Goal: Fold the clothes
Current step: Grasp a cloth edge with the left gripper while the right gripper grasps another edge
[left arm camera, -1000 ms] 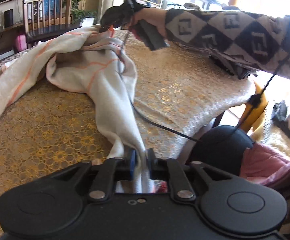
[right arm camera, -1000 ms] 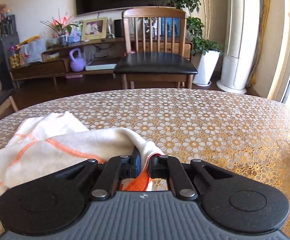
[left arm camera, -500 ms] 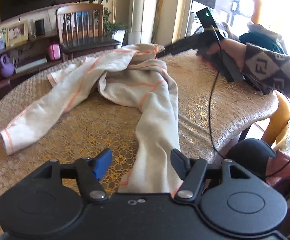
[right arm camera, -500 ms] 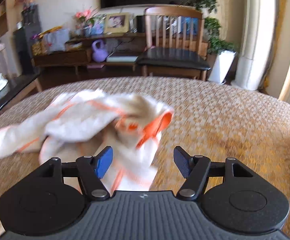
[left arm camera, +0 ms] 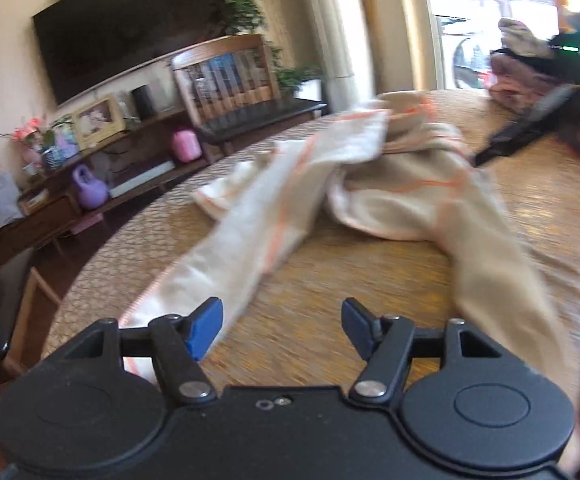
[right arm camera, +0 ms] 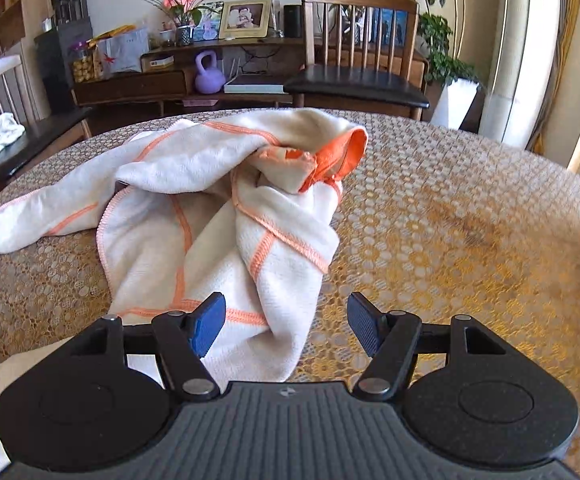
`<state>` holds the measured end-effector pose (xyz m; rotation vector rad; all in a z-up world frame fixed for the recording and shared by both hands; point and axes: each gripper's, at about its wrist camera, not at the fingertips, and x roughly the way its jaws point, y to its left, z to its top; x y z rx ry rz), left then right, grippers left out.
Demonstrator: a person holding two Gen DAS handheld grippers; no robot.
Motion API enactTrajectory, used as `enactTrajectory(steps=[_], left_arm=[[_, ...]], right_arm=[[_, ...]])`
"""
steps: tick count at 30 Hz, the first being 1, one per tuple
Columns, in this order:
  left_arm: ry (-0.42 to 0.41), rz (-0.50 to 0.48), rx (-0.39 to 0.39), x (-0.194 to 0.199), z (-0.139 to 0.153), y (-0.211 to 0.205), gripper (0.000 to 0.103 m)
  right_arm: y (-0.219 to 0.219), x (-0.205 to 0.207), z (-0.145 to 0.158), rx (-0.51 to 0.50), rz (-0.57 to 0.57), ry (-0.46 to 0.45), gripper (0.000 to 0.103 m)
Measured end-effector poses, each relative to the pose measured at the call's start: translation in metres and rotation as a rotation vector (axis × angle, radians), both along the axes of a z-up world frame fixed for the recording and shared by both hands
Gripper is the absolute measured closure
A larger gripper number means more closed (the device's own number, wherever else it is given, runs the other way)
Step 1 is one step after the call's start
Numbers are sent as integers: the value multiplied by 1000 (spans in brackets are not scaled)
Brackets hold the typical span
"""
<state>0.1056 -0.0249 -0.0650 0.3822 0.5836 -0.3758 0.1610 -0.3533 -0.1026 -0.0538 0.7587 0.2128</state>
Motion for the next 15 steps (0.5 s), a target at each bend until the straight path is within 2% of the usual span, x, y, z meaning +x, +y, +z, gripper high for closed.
enactTrajectory(steps=[5,15], left_arm=[[7,74,-15,39,-20,13,0],[25,51,0,72,-46,12,0]], right_arm=[[1,3,-7,27,2,8,37],[3,11,-17,39,-12,14,37]])
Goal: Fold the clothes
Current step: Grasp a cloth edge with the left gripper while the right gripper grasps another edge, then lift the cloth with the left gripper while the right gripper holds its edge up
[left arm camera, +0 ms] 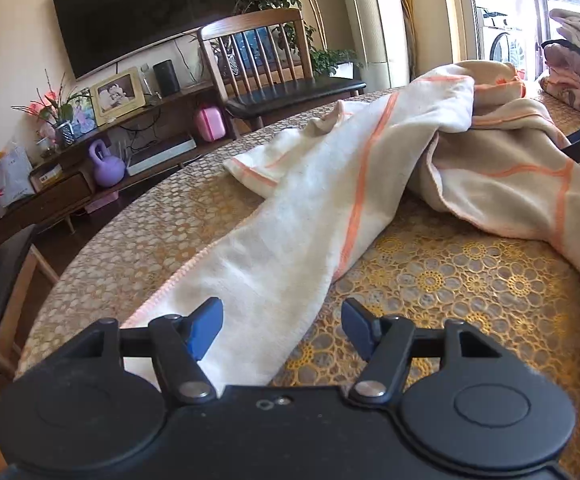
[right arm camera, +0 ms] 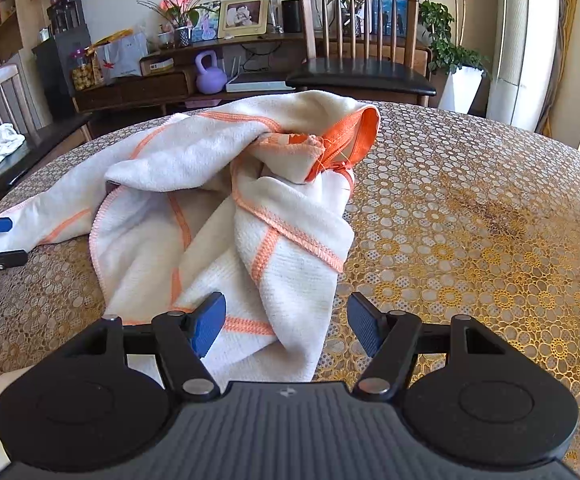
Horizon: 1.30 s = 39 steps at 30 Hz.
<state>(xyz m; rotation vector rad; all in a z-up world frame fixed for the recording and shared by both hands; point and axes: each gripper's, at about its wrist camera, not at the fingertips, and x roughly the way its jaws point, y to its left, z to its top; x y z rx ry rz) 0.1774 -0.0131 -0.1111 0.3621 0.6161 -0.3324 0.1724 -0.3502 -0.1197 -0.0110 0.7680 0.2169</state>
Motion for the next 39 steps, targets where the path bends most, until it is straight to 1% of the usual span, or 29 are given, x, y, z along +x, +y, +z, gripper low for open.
enactTrajectory(steps=[7,13,15,17,18,19,20,21,22,23,24,25,26,28,29,31,34,39], left_arm=[[-7,-16,-38,8,1,-4,0],[40,-32,-74,16,-2,-7,0],[49,-35,-89,17,-2,-6,0],[55,-37,-93,17,-2,-6,0],[58,-37,-94,17,-2,-6,0],[58,-36,-95,17,-1,-7,0],[58,-34,-97,16,-1,-7,42],[57,-31,-100,15,0,-7,42],[56,-28,-102,14,1,-7,51],[51,-22,-101,13,2,-7,63],[41,-16,-96,11,4,-7,75],[31,-10,-91,9,5,-7,83],[24,-2,-91,7,7,-6,84],[13,17,-96,3,12,-4,98],[8,27,-99,0,15,-2,103],[0,43,-107,-5,21,2,103],[-14,67,-110,-18,32,6,103],[-25,99,-120,-45,47,11,103]], right_arm=[[-1,6,-4,20,-17,2,37],[-1,9,-7,55,-24,9,37],[-1,9,-8,75,-24,18,42],[0,9,-10,97,-16,30,58],[1,8,-10,98,-14,29,62],[2,8,-10,100,-12,27,69],[2,7,-9,102,-10,25,75],[3,6,-8,97,-4,21,77],[4,4,-8,93,2,17,82],[5,3,-7,89,7,14,88],[6,2,-6,84,13,10,90],[8,0,-5,68,18,4,91],[9,-2,-4,52,22,-2,92],[6,-7,-2,38,25,-11,93],[5,-10,-1,31,26,-15,93],[1,-15,2,35,35,-8,94],[-5,-31,6,7,59,-14,94],[-28,-56,12,-7,50,-13,94]])
